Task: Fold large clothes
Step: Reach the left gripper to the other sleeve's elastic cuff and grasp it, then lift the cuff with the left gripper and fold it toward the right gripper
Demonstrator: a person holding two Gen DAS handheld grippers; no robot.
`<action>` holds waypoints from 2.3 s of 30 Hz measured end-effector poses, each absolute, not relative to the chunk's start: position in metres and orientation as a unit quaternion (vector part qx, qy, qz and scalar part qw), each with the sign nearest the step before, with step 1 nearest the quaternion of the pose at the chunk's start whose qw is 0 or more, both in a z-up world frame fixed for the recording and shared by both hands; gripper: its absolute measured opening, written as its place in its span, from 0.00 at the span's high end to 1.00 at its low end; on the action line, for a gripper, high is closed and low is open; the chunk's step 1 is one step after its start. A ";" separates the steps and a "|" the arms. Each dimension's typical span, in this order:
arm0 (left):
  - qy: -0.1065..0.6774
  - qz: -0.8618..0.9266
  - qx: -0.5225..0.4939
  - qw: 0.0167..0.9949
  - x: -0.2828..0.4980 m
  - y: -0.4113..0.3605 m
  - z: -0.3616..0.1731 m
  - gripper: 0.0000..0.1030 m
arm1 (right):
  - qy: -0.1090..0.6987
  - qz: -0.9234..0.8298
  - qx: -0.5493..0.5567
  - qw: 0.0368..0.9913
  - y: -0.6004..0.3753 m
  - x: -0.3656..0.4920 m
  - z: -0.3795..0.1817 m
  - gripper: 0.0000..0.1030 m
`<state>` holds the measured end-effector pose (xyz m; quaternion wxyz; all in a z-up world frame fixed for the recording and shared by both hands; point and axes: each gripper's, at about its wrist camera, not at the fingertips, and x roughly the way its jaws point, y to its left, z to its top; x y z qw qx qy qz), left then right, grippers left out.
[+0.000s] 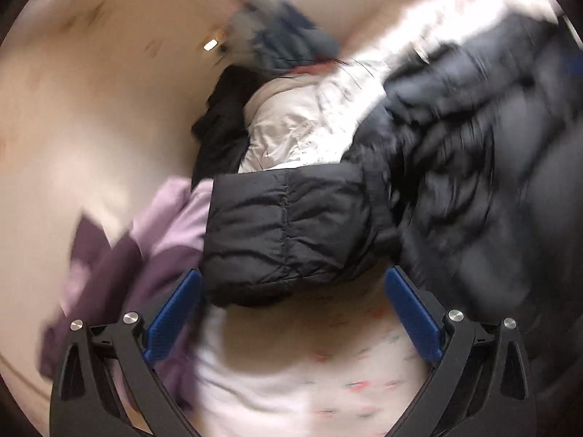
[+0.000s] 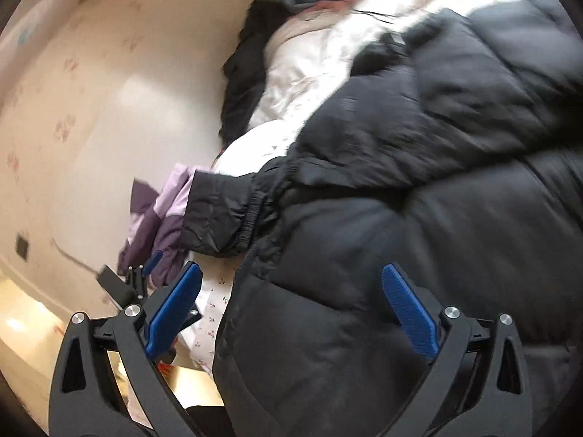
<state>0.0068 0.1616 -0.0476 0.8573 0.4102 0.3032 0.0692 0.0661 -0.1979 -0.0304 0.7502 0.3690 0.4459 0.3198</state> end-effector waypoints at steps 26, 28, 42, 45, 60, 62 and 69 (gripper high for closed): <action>0.418 -0.089 0.219 0.877 0.125 0.200 -0.001 0.93 | 0.459 0.328 0.441 0.698 -0.209 0.073 -0.050 0.07; 0.402 -0.104 0.137 0.899 0.124 0.209 0.030 0.93 | 0.459 0.316 0.447 0.699 -0.215 0.073 -0.050 0.07; 0.275 -0.251 -0.096 0.923 0.123 0.149 0.160 0.93 | 0.425 0.276 0.509 0.696 -0.261 0.071 -0.045 0.07; 0.251 -0.305 -0.097 0.914 0.123 0.100 0.179 0.93 | 0.397 0.267 0.521 0.707 -0.278 0.068 -0.036 0.07; 0.351 -0.452 -0.079 0.816 0.158 -0.133 0.056 0.93 | 0.273 0.211 0.638 0.688 -0.393 0.049 -0.030 0.07; 0.398 -0.445 -0.060 0.800 0.167 -0.156 0.013 0.93 | 0.278 0.212 0.654 0.670 -0.397 0.051 -0.039 0.07; 0.479 -0.409 0.006 0.777 0.151 -0.188 -0.060 0.40 | 0.300 0.193 0.712 0.605 -0.399 0.055 -0.084 0.07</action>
